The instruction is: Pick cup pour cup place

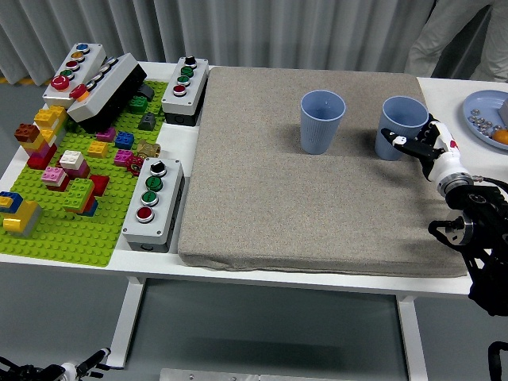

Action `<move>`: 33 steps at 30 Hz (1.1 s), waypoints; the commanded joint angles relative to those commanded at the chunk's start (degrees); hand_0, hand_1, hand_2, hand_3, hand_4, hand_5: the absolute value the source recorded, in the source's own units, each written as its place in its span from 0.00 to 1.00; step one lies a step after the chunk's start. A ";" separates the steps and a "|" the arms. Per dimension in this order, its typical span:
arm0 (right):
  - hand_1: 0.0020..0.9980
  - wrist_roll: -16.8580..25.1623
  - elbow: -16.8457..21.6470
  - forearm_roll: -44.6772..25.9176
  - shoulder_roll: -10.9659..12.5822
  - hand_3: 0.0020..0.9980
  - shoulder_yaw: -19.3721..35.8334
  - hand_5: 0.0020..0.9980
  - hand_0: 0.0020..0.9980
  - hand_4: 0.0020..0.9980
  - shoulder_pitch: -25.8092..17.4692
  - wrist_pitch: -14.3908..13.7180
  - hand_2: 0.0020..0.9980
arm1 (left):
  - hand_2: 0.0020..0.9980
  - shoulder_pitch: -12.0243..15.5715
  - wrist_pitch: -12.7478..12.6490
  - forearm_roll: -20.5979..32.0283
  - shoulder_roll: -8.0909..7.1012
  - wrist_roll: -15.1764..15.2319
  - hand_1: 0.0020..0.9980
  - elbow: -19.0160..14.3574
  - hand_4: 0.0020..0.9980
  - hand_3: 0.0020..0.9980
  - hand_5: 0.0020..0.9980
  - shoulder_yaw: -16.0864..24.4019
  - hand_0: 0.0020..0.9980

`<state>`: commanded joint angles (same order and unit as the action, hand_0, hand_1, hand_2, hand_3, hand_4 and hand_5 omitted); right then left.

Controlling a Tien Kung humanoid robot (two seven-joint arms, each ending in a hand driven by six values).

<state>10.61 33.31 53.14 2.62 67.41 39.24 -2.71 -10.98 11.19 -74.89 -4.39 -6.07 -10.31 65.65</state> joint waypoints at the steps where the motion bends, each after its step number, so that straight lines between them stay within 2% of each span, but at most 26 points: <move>1: 0.69 0.06 0.07 -0.01 0.00 0.66 0.07 0.12 0.86 0.75 -0.02 -0.01 0.58 | 0.91 0.01 0.00 0.02 -0.01 0.00 0.84 0.00 0.60 0.80 1.00 0.01 0.84; 4: 0.69 -0.03 0.34 0.26 0.02 0.66 0.19 0.12 0.86 0.75 -0.12 0.03 0.58 | 0.91 0.04 0.01 0.00 -0.02 -0.02 0.84 0.00 0.60 0.80 1.00 0.07 0.84; 5: 0.67 -0.06 0.39 0.31 0.03 0.65 0.20 0.06 0.84 0.70 -0.13 0.05 0.57 | 0.91 0.04 0.02 0.00 -0.02 -0.02 0.84 0.00 0.60 0.80 1.00 0.08 0.84; 10: 0.67 -0.22 1.48 1.10 -0.02 0.65 0.14 0.06 0.84 0.70 -0.32 -0.30 0.57 | 0.91 0.30 0.01 -0.18 -0.08 -0.09 0.84 0.00 0.60 0.80 1.00 0.45 0.84; 11: 0.67 -0.26 1.65 1.17 -0.01 0.65 0.11 0.00 0.82 0.64 -0.34 -0.34 0.57 | 0.91 0.34 0.00 -0.19 -0.09 -0.09 0.84 0.00 0.60 0.80 1.00 0.51 0.84; 20: 0.67 -1.21 5.09 3.15 1.64 0.65 -2.11 0.00 0.82 0.64 0.41 -1.34 0.57 | 0.91 0.80 -0.02 -0.17 -0.40 -0.19 0.84 0.00 0.60 0.80 1.00 1.17 0.84; 27: 0.67 -1.67 5.96 4.12 2.77 0.65 -4.33 0.00 0.82 0.65 1.87 -2.28 0.57 | 0.91 1.19 -0.05 -0.38 -0.58 -0.31 0.84 0.00 0.60 0.80 1.00 1.75 0.84; 33: 0.67 -2.71 7.32 8.35 2.72 0.64 -4.94 0.00 0.81 0.65 3.24 -3.67 0.57 | 0.91 1.38 -0.08 -0.52 -0.66 -0.35 0.84 0.00 0.60 0.80 1.00 2.15 0.84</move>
<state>7.90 40.63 61.49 5.34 62.46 42.48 -6.38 -9.60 11.11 -75.41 -5.05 -6.43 -10.31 67.80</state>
